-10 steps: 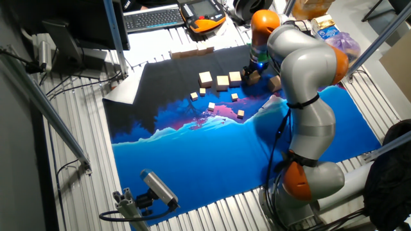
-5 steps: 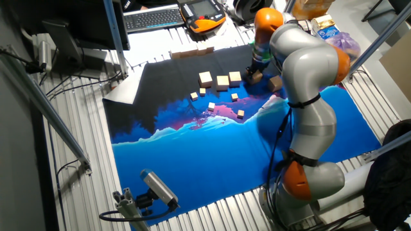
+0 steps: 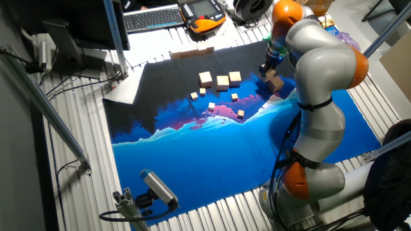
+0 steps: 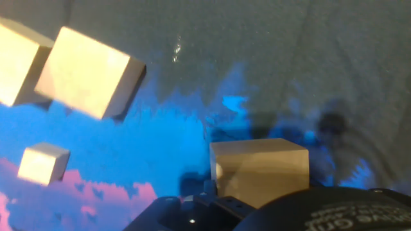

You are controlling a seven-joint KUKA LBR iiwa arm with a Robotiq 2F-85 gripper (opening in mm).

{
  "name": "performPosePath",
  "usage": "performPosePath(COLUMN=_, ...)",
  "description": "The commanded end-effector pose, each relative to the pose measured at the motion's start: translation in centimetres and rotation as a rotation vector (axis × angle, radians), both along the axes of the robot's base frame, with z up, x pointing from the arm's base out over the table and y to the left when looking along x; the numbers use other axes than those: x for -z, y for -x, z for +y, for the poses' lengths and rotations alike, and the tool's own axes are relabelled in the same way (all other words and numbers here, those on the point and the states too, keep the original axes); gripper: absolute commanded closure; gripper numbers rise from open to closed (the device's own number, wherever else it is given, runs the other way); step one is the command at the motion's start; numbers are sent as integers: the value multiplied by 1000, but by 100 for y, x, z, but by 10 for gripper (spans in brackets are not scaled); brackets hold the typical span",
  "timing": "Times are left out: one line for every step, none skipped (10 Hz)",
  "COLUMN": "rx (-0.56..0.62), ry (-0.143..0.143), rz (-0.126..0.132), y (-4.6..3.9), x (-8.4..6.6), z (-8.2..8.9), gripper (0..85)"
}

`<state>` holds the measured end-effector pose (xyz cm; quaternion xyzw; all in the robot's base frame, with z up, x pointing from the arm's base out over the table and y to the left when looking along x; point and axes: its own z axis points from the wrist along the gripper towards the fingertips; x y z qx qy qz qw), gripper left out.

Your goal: Stack the blocks in a vertical line of five

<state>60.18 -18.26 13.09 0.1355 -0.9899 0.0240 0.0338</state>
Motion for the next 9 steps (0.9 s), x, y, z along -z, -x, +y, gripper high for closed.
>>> performPosePath(rx=-4, ry=-3, rz=8, y=6, x=-65, z=-58, gripper=850)
performPosePath(rx=-14, ry=-9, rz=12, y=1, x=-126, z=-136, gripper=850)
performPosePath(rx=-27, ry=1, rz=13, y=-1, x=-182, z=-223, gripper=850)
performPosePath(rx=-33, ry=4, rz=16, y=8, x=-210, z=-289, gripper=850)
performPosePath(rx=-24, ry=29, rz=27, y=43, x=-212, z=-332, gripper=850)
performPosePath(rx=-13, ry=60, rz=28, y=102, x=-183, z=-386, gripper=850)
performPosePath(rx=-3, ry=64, rz=19, y=148, x=-128, z=-449, gripper=850)
performPosePath(rx=19, ry=64, rz=19, y=175, x=-78, z=-508, gripper=850)
performPosePath(rx=71, ry=62, rz=20, y=200, x=-50, z=-545, gripper=850)
